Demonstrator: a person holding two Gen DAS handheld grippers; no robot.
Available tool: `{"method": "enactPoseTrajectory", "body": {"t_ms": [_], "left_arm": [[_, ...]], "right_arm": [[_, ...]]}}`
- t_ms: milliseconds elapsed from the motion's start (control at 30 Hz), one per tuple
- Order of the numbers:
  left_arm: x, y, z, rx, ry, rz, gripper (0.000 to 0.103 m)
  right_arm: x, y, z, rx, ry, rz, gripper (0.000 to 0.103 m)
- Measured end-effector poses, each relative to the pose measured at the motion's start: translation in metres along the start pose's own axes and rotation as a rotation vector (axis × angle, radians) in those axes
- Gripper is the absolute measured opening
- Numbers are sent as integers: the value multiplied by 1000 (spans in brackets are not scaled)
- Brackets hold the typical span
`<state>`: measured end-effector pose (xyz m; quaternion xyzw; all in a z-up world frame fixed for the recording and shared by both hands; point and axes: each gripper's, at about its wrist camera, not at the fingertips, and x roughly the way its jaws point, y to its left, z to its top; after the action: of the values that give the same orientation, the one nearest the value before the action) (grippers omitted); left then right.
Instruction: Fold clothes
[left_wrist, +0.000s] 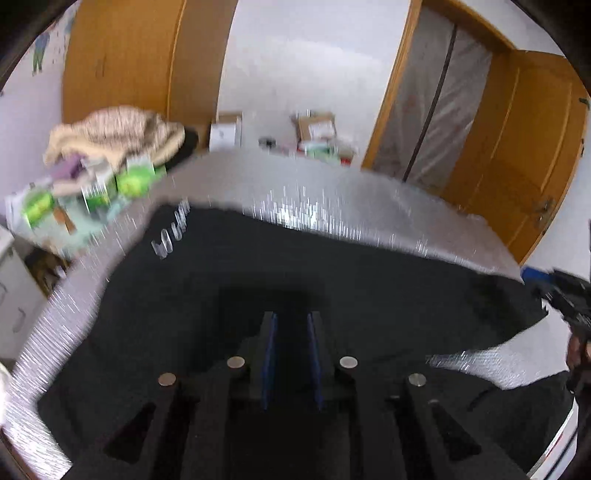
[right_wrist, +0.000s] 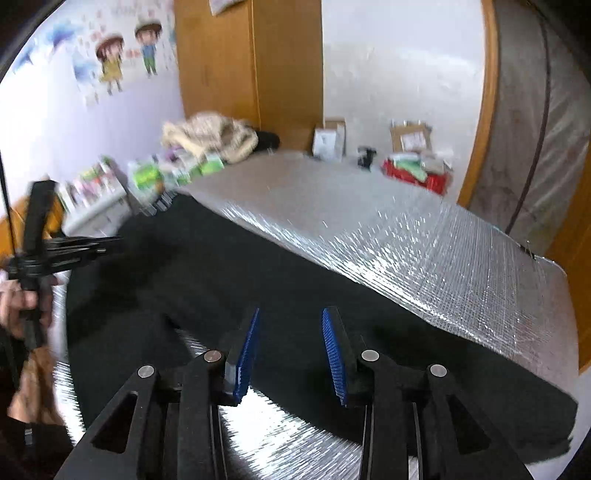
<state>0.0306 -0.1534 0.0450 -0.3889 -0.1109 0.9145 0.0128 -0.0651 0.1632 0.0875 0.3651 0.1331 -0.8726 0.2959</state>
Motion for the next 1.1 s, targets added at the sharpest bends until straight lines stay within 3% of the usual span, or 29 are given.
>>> {"method": "enactPoseTrajectory", "body": {"t_ms": [133, 400, 533, 633, 700, 733, 767, 800, 900, 1100], "left_arm": [[18, 3, -16, 5, 34, 11, 17], [23, 13, -22, -25, 33, -13, 17], [26, 13, -19, -20, 36, -7, 17], [27, 7, -19, 4, 39, 20, 17], [27, 4, -19, 20, 40, 38, 17], [28, 2, -18, 28, 40, 47, 17], [28, 1, -18, 30, 41, 50, 17], [28, 2, -18, 27, 40, 48, 17], [27, 2, -19, 21, 40, 40, 17], [27, 2, -19, 21, 39, 43, 17]], "right_arm": [[49, -17, 2, -12, 75, -3, 36], [124, -45, 21, -47, 140, 15, 41], [143, -53, 24, -42, 132, 36, 52], [145, -54, 24, -41, 133, 54, 53], [143, -50, 23, -67, 142, 59, 44], [141, -46, 22, -80, 141, 68, 31], [141, -42, 22, -98, 140, 74, 24], [141, -36, 23, -126, 141, 75, 9], [145, -22, 26, -191, 136, 26, 5], [157, -31, 45, -128, 129, -27, 5]]}}
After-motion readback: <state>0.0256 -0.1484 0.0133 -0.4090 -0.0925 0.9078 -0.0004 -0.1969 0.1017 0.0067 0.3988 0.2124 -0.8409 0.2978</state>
